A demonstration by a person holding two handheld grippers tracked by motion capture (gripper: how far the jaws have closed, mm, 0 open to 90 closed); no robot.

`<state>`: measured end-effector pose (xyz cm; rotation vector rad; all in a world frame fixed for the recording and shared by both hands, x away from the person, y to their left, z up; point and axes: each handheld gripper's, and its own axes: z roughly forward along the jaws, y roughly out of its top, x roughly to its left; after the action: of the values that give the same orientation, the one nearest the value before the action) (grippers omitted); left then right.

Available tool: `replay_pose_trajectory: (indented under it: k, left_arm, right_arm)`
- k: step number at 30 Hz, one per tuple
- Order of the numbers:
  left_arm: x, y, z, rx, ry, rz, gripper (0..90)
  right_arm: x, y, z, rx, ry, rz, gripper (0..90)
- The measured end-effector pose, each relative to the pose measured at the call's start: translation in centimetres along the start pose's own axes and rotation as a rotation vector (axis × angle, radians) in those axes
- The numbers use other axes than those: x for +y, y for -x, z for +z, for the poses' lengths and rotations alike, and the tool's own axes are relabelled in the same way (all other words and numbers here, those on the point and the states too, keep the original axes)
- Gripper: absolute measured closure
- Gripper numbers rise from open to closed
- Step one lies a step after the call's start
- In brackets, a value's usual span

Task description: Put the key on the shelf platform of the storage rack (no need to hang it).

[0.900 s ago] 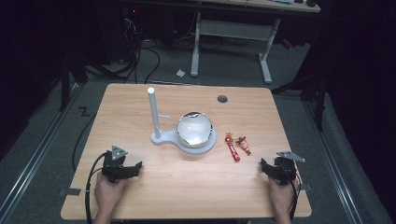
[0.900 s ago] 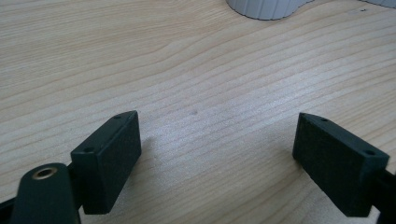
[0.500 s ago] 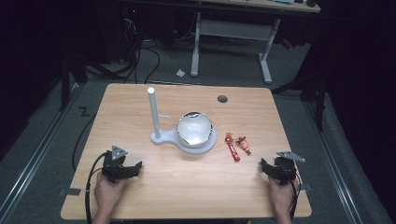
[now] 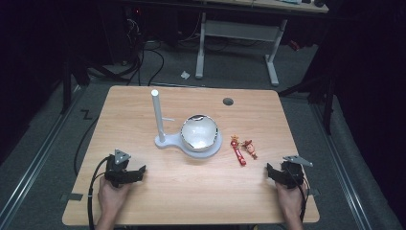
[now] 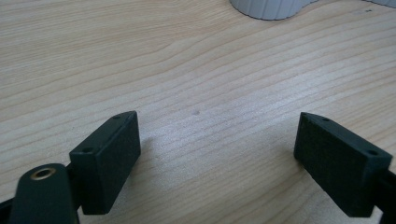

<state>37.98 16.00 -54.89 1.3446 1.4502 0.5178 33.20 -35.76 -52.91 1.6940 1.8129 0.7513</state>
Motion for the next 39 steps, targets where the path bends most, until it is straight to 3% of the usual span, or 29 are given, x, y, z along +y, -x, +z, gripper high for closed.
replay_pose_trajectory:
  k: [8, 22, 30, 39]
  left_arm:
    - [0.0, 0.0, 0.0, 0.002, 0.006, -0.007, 15.2]
    - [0.0, 0.0, -0.1, 0.002, 0.005, -0.008, 15.7]
    - [0.0, 0.0, -0.1, 0.003, 0.006, -0.008, 16.0]
    - [0.0, 0.0, -0.1, 0.003, 0.007, -0.009, 16.2]
  right_arm:
    - [0.1, -0.2, -0.8, 0.004, 0.004, -0.008, 31.6]
    - [0.7, -2.4, -3.0, 0.091, 0.064, -0.056, 30.8]
    - [1.7, -3.6, -3.2, 0.129, 0.082, -0.079, 28.7]
    - [3.3, -5.4, -2.2, 0.191, 0.092, -0.095, 21.3]
